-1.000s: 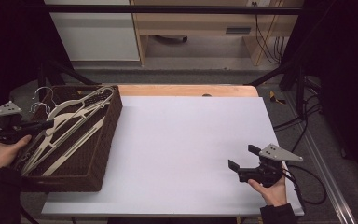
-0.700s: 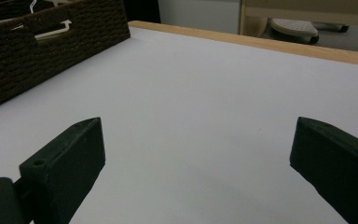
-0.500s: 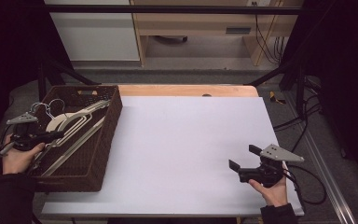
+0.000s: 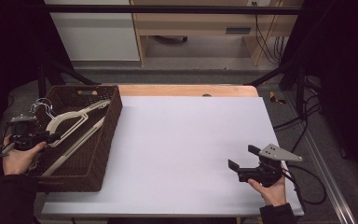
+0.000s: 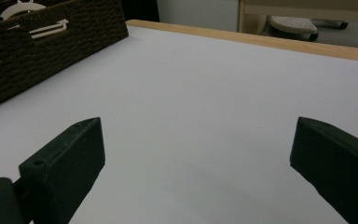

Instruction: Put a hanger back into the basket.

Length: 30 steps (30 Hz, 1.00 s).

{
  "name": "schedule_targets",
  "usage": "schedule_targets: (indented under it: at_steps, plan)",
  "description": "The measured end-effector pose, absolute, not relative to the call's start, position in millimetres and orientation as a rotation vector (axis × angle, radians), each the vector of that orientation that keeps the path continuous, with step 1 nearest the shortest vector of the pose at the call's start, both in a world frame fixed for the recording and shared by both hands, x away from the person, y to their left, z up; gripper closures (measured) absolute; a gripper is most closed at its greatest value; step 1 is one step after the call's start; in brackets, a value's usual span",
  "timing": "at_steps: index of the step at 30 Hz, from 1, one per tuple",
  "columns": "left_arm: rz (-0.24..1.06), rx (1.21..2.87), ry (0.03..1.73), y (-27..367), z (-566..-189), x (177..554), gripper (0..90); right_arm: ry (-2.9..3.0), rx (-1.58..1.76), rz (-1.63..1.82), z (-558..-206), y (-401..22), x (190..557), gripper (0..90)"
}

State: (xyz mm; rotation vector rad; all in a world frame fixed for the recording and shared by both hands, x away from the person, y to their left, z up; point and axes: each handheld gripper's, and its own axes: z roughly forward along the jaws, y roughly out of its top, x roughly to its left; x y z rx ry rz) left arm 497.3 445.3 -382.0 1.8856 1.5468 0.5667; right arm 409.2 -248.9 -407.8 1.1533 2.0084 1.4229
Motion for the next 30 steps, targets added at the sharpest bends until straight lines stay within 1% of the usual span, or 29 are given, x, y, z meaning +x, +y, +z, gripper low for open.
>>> schedule_targets:
  at_steps: [5, 7, 10, 15, 20, 22, 23, 24, 27, 30]
  plan:
    - [0.613, 1.827, 1.503, 441, -369, 487, 36.5, 2.002, 1.162, 1.433, -408, -251, 411, 4.1]
    - [0.625, 1.798, 1.465, 436, -361, 481, 34.0, 2.006, 1.163, 1.433, -408, -251, 411, 4.1]
    - [0.626, 1.743, 1.347, 425, -349, 469, 27.8, 1.995, 1.165, 1.452, -406, -253, 409, 4.0]
    - [0.559, 1.668, 1.13, 395, -339, 451, 19.3, 1.969, 1.155, 1.481, -402, -256, 407, 3.6]
    - [0.524, 1.656, 0.961, 359, -336, 436, 10.3, 1.964, 1.137, 1.496, -400, -258, 405, 3.0]
    - [0.522, 1.666, 0.937, 352, -337, 433, 7.4, 1.958, 1.136, 1.501, -400, -259, 405, 2.9]
    - [0.504, 1.686, 0.896, 337, -340, 428, 6.1, 1.96, 1.129, 1.501, -400, -260, 404, 2.9]
    - [0.502, 1.692, 0.886, 332, -342, 426, 5.3, 1.949, 1.128, 1.506, -399, -260, 404, 2.9]
    - [0.496, 1.709, 0.866, 318, -349, 422, 5.1, 1.945, 1.126, 1.519, -399, -261, 404, 2.7]
    - [0.492, 1.712, 0.865, 311, -354, 421, 4.7, 1.947, 1.121, 1.523, -398, -262, 403, 2.6]
